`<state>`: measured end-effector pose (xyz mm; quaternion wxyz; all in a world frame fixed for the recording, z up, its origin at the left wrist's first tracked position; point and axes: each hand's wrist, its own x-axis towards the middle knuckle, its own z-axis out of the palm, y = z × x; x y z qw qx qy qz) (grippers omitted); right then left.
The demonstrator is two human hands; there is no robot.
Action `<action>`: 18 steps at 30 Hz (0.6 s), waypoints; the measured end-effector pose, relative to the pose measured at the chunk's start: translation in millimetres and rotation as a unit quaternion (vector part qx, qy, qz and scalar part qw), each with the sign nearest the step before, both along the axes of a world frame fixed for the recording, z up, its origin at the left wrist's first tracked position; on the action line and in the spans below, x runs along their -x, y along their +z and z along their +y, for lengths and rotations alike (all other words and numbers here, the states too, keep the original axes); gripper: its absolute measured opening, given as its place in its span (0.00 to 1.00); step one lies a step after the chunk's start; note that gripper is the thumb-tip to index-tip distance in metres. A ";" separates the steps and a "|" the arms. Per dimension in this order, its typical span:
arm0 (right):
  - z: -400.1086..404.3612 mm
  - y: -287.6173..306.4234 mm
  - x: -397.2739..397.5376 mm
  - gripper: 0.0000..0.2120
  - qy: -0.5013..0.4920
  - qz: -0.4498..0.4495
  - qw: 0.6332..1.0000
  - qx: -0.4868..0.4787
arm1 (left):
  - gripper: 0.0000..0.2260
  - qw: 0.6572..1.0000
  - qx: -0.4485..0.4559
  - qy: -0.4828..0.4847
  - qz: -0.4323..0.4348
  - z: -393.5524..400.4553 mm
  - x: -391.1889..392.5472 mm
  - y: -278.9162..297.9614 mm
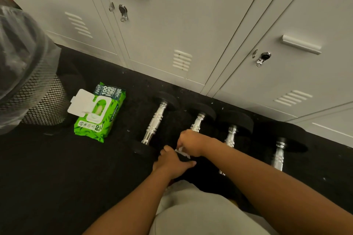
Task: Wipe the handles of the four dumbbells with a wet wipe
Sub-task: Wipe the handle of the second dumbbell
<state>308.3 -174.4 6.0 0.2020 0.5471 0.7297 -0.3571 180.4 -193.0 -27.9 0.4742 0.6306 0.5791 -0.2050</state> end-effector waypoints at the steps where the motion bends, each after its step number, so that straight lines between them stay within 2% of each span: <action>1: 0.7 0.6 -1.1 0.14 -0.001 -0.003 1.000 -0.005 | 0.46 1.000 -0.001 -0.001 0.002 -0.4 -0.7 0.9; 5: 0.2 -1.0 -0.5 0.15 0.003 -0.015 0.999 -0.050 | 0.47 1.000 -0.004 -0.007 0.008 -1.6 -1.9 2.9; 8: -1.5 -2.1 4.2 0.15 0.034 -0.019 0.999 -0.027 | 0.48 1.000 -0.006 -0.008 0.007 -1.8 -1.6 3.3; 12: 5.9 -6.2 -3.3 0.14 0.053 -0.051 0.993 -0.090 | 0.49 1.000 -0.006 -0.018 0.013 -2.0 -1.2 3.9; 16: -4.7 -12.1 9.5 0.15 0.121 -0.049 0.989 -0.075 | 0.48 1.000 -0.012 -0.014 0.010 -2.0 -0.4 3.8; 18: -3.5 -12.6 3.4 0.15 0.110 -0.057 0.988 -0.093 | 0.48 1.000 -0.016 -0.016 0.012 -2.4 -0.8 4.1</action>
